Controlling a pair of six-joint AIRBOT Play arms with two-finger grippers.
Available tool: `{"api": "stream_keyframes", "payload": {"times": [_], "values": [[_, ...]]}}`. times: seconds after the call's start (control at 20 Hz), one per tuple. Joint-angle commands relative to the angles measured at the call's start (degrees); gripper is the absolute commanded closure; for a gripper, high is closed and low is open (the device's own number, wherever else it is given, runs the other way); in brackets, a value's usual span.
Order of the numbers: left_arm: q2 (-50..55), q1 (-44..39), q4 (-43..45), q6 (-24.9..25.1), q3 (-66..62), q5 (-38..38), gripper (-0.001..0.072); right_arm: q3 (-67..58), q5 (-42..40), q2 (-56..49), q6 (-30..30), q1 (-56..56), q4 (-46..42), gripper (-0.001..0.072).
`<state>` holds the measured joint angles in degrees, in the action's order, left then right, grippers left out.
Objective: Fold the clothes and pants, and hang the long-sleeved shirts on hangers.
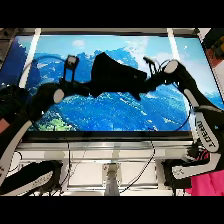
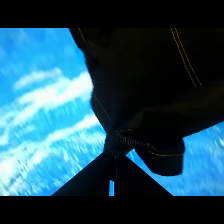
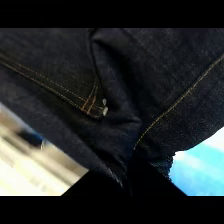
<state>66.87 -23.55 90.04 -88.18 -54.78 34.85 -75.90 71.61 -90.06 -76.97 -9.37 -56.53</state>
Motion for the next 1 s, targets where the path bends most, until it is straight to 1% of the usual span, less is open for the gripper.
{"api": "stream_keyframes", "payload": {"times": [0.0, 0.05, 0.1, 0.15, 0.2, 0.25, 0.3, 0.4, 0.5, 0.55, 0.6, 0.65, 0.7, 0.75, 0.8, 0.85, 0.9, 0.95], "values": [[-3.19, -4.74, -0.98, 0.07, 6.08, 1.51, 0.0695, 9.29, 2.60, 2.80, -2.19, -3.45, -0.39, 0.0691], [-3.23, -5.68, -0.96, 0.07, 6.05, 1.49, 0.0695, 9.33, 2.56, 2.80, -2.21, -4.02, -0.63, 0.0679], [-3.28, -6.05, -0.94, 0.07, 6.05, 1.51, 0.0673, 9.20, 2.73, 2.80, -2.47, -4.00, -0.70, 0.0554], [-3.34, -6.08, -0.92, 0.07, 6.03, 1.53, 0.0494, 8.55, 3.80, 2.80, -4.31, -3.67, -2.10, 0.0278], [-3.48, -5.99, -0.57, 0.02, 6.01, 1.55, 0.0253, 7.32, 5.64, 2.80, -5.88, -3.30, -4.85, 0.0142], [-3.74, -5.81, 0.55, 0.02, 5.86, 2.12, 0.0147, 5.64, 7.98, 2.82, -6.86, -2.84, -8.41, 0.0142], [-4.35, -5.77, 2.43, 0.02, 5.75, 3.06, 0.0147, 3.39, 11.19, 2.82, -8.17, -2.29, -12.31, 0.0142], [-6.71, -5.66, 8.33, -0.22, 5.42, 4.92, 0.0147, -1.66, 15.54, 3.02, -9.35, -0.96, -18.97, 0.0142], [-9.94, -5.62, 14.32, -0.39, 5.40, 4.83, 0.0161, -6.82, 16.28, 3.15, -9.70, 0.52, -23.47, 0.0145], [-11.39, -5.62, 16.76, -0.39, 5.40, 4.87, 0.0230, -9.05, 16.00, 3.17, -10.21, 1.18, -24.98, 0.0170], [-12.72, -5.60, 18.97, -0.37, 5.40, 4.85, 0.0358, -11.23, 15.91, 3.15, -10.32, 1.68, -25.86, 0.0277], [-13.77, -5.62, 20.57, -0.35, 5.40, 4.83, 0.0497, -12.92, 15.91, 3.15, -10.29, 2.03, -26.29, 0.0440], [-14.34, -5.60, 21.16, -0.37, 5.42, 4.83, 0.0580, -14.29, 15.89, 3.15, -10.27, 2.25, -26.43, 0.0634], [-14.51, -5.60, 20.98, -0.37, 5.42, 4.85, 0.0606, -15.10, 15.58, 3.15, -9.97, 2.25, -26.56, 0.0688], [-14.43, -5.64, 20.90, -0.39, 5.44, 4.90, 0.0616, -15.28, 14.32, 3.17, -9.31, 2.23, -26.36, 0.0688], [-14.16, -5.62, 20.90, -0.46, 5.46, 4.96, 0.0695, -15.21, 13.25, 3.10, -9.01, 2.25, -26.23, 0.0691], [-13.81, -5.31, 20.83, -2.03, 5.49, 5.14, 0.0694, -15.21, 12.28, 3.04, -8.90, 2.25, -25.97, 0.0692], [-13.44, -4.46, 20.06, -6.32, 5.57, 5.75, 0.0695, -14.95, 11.10, 3.15, -8.41, 2.36, -24.26, 0.0693]]}}
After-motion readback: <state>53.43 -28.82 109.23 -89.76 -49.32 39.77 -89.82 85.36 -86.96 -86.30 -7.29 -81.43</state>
